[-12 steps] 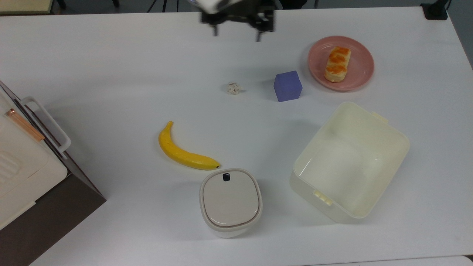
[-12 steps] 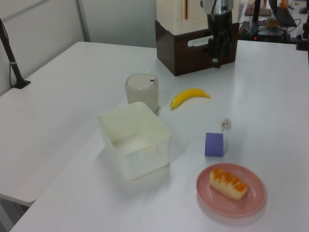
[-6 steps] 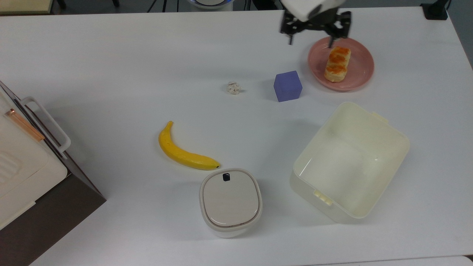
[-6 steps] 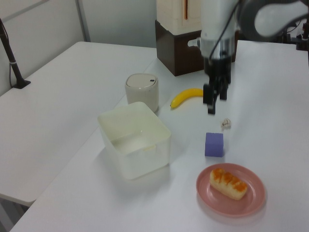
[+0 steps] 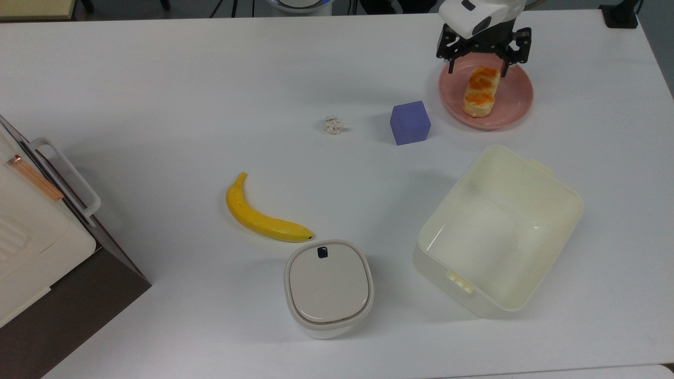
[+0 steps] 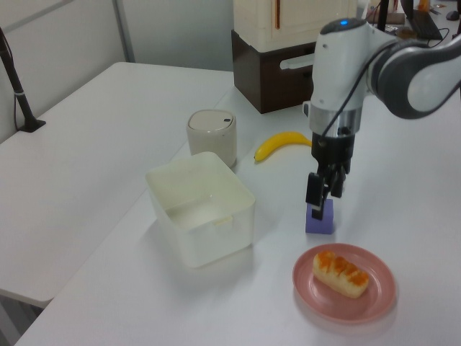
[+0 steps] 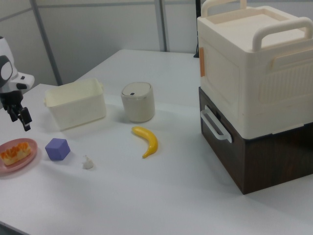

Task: Put the bread on the table
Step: 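Lower the gripper and close it on the orange-topped bread roll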

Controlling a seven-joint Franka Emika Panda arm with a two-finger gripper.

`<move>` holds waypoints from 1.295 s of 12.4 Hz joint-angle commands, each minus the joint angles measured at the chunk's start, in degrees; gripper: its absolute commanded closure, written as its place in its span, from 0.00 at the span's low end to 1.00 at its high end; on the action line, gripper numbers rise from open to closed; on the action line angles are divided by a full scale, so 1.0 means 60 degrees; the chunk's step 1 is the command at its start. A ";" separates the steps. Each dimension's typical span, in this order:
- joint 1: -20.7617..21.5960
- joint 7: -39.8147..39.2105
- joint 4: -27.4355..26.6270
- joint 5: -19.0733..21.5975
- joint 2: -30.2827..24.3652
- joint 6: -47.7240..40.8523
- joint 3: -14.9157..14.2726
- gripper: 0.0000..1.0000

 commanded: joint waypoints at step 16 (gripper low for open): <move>0.0921 0.0705 -0.0460 -0.0921 0.1661 0.1507 0.0233 0.30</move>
